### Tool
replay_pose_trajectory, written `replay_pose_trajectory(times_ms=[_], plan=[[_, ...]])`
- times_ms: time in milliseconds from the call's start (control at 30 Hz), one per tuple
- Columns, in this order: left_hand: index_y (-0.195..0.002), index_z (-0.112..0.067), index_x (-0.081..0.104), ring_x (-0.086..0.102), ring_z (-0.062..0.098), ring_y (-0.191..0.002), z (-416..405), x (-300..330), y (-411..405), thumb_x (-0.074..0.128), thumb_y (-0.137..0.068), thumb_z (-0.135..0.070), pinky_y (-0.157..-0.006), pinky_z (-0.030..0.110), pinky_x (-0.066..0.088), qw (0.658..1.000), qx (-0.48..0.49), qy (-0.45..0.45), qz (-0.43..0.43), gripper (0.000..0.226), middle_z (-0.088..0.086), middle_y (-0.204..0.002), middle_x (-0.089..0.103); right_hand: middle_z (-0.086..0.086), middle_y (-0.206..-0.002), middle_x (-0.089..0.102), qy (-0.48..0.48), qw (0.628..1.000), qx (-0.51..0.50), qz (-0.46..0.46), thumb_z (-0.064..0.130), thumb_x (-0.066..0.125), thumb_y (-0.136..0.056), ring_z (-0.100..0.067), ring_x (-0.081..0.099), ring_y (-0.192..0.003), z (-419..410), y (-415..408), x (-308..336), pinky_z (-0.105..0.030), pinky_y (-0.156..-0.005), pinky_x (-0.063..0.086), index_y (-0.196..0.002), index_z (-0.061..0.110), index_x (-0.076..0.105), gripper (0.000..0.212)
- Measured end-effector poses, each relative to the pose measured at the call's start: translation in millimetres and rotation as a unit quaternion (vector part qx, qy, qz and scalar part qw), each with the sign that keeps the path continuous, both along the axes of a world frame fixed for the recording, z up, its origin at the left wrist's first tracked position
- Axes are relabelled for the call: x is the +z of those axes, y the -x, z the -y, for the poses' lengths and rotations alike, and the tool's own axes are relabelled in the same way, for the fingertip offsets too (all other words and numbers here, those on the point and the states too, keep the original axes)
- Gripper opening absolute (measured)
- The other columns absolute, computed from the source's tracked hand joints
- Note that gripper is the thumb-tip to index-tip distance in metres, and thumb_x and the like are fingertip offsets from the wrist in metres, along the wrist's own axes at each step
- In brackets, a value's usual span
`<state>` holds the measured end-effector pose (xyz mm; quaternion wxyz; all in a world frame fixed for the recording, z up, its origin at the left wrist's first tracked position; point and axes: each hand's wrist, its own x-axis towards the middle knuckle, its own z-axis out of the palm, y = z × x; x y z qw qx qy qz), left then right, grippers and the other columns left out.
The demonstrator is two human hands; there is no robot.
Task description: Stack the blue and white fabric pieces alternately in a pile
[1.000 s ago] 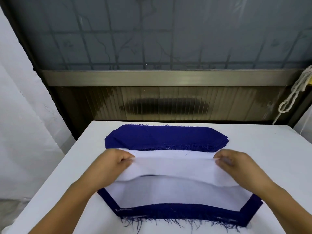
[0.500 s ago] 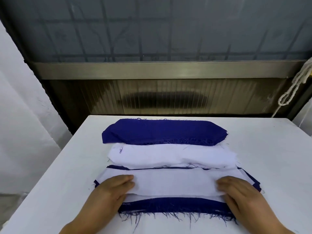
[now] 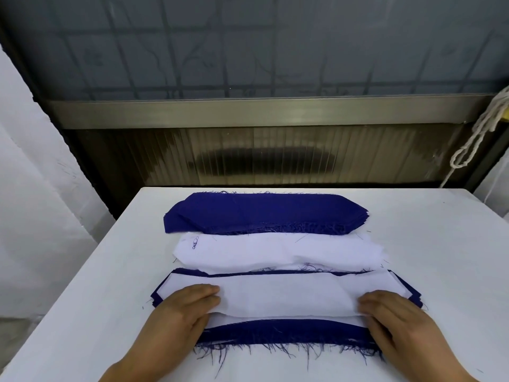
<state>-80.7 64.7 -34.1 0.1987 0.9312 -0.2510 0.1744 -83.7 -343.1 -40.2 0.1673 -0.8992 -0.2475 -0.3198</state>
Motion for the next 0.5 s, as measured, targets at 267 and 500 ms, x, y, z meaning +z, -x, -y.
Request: replay_pose_trajectory(times_ms=[267,500], plan=[[-0.099,-0.027,0.076,0.058,-0.003,-0.106,4,8,1,0.045,-0.09,-0.066,-0.091,0.015,0.042,1.0,0.025,0.01,-0.016,0.051,-0.021,-0.117,0.064,0.007,-0.086,0.068,-0.018,0.999,-0.01,-0.028,0.042,0.042,-0.099,-0.009,0.058,-0.081,-4,-1,19,-0.02,-0.072,0.044,-0.077,0.015,0.074,0.047],[-0.096,-0.024,0.072,0.053,-0.004,-0.089,42,22,-24,0.061,-0.091,-0.032,-0.073,0.017,0.05,0.999,0.025,0.019,-0.024,0.015,-0.021,-0.102,0.062,0.008,-0.095,0.064,-0.029,0.986,-0.018,-0.164,0.002,0.065,-0.087,-0.01,0.061,-0.071,-46,-29,38,-0.027,-0.063,0.052,-0.1,0.014,0.071,0.019]])
